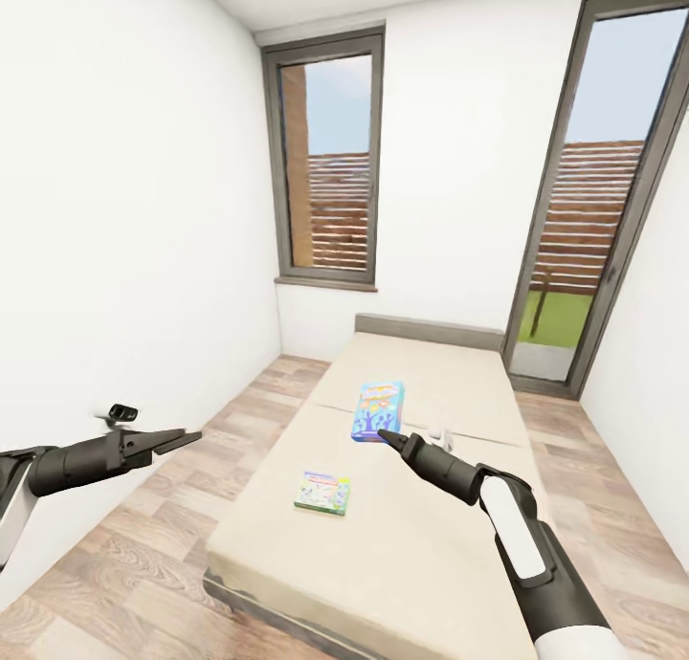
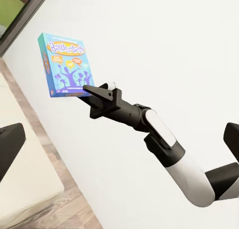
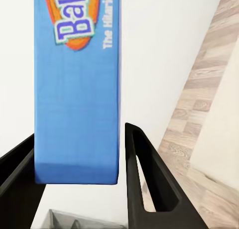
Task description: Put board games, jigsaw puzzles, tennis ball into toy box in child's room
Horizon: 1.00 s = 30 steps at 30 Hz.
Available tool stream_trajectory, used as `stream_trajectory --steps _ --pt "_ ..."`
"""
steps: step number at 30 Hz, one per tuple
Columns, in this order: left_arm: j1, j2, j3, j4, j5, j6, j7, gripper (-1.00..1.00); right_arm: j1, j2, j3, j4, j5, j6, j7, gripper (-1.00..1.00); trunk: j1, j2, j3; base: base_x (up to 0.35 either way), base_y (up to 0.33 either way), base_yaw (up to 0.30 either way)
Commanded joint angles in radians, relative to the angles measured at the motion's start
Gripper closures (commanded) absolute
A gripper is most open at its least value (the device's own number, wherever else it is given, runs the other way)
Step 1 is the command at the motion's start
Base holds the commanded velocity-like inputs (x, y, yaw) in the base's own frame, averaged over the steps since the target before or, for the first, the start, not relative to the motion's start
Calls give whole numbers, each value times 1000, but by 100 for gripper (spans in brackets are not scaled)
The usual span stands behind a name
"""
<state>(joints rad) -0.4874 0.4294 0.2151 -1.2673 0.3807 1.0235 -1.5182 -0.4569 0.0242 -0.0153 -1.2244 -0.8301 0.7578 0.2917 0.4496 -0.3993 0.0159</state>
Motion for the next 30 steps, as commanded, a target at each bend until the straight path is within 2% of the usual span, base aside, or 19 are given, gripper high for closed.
stream_trajectory --steps 1,23,30 --pt "0 1 0 0 0 11 -3 -100 0 0 -2 0 0 5 2 100 0 -1 0 0 -143 247" --pt "0 1 0 0 0 10 -4 -100 0 1 0 0 -1 5 0 100 0 -1 19 0 -15 246" --pt "0 0 0 0 0 10 -4 -100 0 0 0 0 0 5 -1 100 0 -1 25 0 -92 247"
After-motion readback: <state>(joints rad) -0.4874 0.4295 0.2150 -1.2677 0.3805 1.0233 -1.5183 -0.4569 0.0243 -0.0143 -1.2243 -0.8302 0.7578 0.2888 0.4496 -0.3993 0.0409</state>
